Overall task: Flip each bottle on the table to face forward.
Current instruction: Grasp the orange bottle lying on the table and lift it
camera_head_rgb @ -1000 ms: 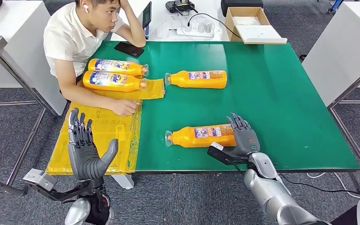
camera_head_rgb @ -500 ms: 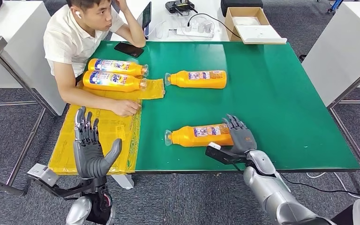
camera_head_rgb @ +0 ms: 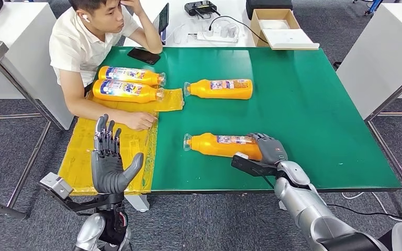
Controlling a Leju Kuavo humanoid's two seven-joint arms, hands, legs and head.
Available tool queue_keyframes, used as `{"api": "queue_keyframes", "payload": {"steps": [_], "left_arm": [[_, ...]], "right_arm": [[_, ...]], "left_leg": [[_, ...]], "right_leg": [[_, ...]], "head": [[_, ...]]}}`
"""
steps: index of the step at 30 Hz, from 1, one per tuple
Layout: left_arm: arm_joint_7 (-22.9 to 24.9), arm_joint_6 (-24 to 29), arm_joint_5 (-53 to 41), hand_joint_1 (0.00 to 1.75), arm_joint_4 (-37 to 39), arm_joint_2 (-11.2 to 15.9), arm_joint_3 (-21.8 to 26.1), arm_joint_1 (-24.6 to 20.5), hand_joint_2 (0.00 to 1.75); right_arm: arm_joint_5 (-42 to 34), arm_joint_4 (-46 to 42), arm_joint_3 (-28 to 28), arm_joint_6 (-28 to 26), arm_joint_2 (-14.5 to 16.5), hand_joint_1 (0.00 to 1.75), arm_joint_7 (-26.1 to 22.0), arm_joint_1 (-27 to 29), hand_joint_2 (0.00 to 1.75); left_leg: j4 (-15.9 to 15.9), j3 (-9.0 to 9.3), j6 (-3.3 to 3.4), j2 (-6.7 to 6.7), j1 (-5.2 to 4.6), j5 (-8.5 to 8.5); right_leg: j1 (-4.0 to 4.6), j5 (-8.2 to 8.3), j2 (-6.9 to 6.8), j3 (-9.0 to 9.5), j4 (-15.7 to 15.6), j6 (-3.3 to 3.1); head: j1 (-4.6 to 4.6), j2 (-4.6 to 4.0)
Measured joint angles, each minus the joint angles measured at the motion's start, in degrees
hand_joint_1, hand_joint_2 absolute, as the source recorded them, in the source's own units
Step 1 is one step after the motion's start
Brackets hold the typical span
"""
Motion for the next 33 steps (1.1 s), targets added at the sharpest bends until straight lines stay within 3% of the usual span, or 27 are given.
{"api": "queue_keyframes", "payload": {"steps": [13,18,22,29,33], "left_arm": [[0.1,-0.2,0.0,0.0,1.0,0.3,-0.5,-0.7,1.75],[0.3,0.6,1.2,0.0,1.1,0.3,-0.5,-0.7,1.75],[2.3,4.1,3.2,0.0,1.1,0.1,-0.4,-0.6,1.75],[3.3,6.1,4.2,0.0,1.1,0.0,-0.4,-0.6,1.75],[7.2,12.2,6.1,0.0,2.2,0.2,-0.6,-0.8,1.75]], "right_arm": [[-1.5,0.8,0.1,-0.7,0.0,1.75,-1.1,0.0,1.75],[-8.1,0.9,-0.6,-1.3,0.4,1.75,-8.0,1.0,1.75],[-14.9,-0.5,-2.7,-5.6,2.2,1.75,-14.9,3.6,1.75],[-17.6,-3.1,-4.5,-8.3,4.2,1.75,-17.2,6.1,1.75],[-23.6,-7.2,-5.9,-13.1,5.3,1.75,-20.7,8.3,1.75]], "left_leg": [[0.0,0.11,0.0,0.01,0.0,-0.01],[0.0,0.11,0.01,0.03,0.0,-0.02],[0.0,-0.06,0.02,0.01,0.01,-0.02],[0.0,-0.26,0.01,-0.15,0.03,0.0],[0.0,-0.39,0.03,-0.16,0.0,-0.01]], "right_leg": [[0.0,0.0,0.0,0.12,0.0,0.0],[0.0,0.0,0.0,0.14,0.0,0.0],[0.01,0.0,-0.01,0.0,0.0,0.0],[0.01,-0.01,-0.02,-0.14,0.0,0.01],[-0.02,-0.01,-0.03,-0.25,0.0,0.02]], "head": [[0.02,0.0],[0.02,0.0],[0.0,0.01],[0.01,0.01],[0.01,0.01]]}}
